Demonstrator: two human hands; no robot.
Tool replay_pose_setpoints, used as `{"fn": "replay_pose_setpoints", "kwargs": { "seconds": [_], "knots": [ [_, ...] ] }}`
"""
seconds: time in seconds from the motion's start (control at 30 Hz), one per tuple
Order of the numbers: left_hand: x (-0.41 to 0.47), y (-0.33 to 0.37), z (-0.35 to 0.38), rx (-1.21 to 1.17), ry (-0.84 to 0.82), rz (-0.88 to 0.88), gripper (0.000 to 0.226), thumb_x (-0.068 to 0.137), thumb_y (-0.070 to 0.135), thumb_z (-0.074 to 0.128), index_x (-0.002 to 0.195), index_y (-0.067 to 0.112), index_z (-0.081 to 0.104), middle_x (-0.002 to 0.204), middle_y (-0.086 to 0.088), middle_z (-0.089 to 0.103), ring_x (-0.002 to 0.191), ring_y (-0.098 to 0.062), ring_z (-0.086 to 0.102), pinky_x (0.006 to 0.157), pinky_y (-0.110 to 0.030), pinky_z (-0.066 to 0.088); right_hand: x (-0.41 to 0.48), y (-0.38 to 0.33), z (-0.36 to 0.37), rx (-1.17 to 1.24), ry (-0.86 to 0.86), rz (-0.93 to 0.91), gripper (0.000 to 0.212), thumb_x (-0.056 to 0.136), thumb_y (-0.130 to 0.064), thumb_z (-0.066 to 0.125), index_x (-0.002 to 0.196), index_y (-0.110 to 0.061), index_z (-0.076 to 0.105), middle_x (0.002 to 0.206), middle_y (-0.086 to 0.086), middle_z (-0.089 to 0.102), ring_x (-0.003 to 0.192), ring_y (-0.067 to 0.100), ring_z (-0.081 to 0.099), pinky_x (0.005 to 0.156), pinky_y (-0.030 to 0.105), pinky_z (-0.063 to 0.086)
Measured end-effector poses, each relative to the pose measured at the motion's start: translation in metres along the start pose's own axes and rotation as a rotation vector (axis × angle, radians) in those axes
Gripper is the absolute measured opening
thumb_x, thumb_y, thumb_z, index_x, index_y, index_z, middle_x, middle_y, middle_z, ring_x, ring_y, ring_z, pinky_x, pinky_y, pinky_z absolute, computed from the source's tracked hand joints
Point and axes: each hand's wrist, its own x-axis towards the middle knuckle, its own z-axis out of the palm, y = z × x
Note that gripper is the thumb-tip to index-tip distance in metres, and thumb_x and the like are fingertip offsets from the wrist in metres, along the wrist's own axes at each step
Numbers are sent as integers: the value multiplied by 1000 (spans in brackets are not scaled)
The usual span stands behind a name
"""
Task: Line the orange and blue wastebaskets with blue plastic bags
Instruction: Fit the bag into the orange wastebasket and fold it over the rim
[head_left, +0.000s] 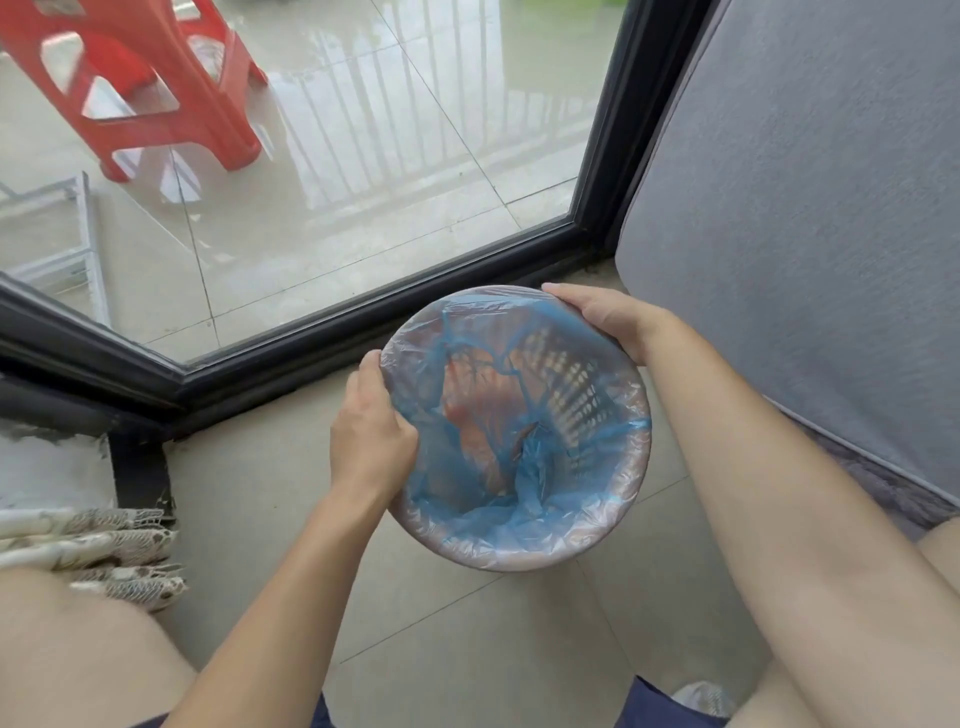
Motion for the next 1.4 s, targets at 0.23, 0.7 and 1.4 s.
{"fn": "replay_pose_setpoints", "kwargs": {
  "seconds": [0.23, 0.7, 1.4],
  "knots": [
    [89, 21, 2, 357, -142, 409, 66, 87, 9, 50, 148, 26, 34, 142, -3, 50, 119, -33, 54, 92, -46, 47, -24, 51, -15, 438, -2, -101, 29, 99, -30, 52, 99, -10, 73, 90, 5, 75, 78, 17, 70, 80, 32, 57],
    [-50, 77, 31, 137, -42, 515, 51, 93, 48, 45, 131, 14, 54, 135, -8, 54, 122, -28, 51, 91, -44, 47, -34, 107, 48, 786, 254, -243, 55, 95, -54, 52, 122, -9, 68, 116, 15, 72, 112, 31, 66, 98, 47, 52],
    [-22, -5, 47, 442, 219, 689, 49, 85, 61, 59, 109, 18, 66, 96, 0, 62, 105, -27, 59, 111, -59, 18, -7, 115, 87, 671, 577, -202, 62, 80, -81, 41, 94, -23, 58, 109, 1, 69, 105, 20, 65, 95, 42, 53]
  ]
}}
